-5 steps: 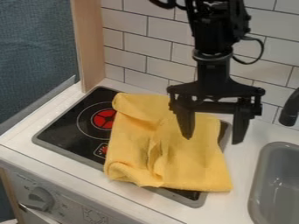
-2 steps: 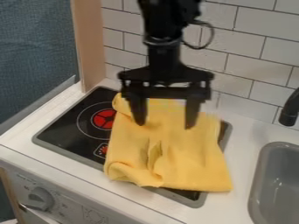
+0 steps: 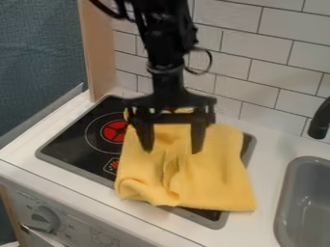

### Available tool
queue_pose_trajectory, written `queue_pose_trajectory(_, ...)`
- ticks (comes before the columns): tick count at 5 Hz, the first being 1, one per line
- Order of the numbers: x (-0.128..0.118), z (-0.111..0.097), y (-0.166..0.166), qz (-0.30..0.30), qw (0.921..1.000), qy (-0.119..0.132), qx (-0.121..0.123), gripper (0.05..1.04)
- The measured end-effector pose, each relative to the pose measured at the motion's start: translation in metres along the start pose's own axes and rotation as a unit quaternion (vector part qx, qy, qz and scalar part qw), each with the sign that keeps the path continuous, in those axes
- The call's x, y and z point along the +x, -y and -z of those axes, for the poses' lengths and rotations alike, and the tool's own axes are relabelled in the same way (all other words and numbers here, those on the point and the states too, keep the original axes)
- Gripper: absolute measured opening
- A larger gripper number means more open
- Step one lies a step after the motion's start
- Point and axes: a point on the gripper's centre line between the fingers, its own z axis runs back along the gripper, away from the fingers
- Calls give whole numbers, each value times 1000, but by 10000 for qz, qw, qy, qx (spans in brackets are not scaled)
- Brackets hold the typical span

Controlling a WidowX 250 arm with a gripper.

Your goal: Unfold the cloth from right to left

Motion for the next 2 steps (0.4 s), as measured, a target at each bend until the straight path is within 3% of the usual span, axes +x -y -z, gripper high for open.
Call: queue_pose_trajectory(2, 5, 13, 8, -38, 10000, -76, -8, 998)
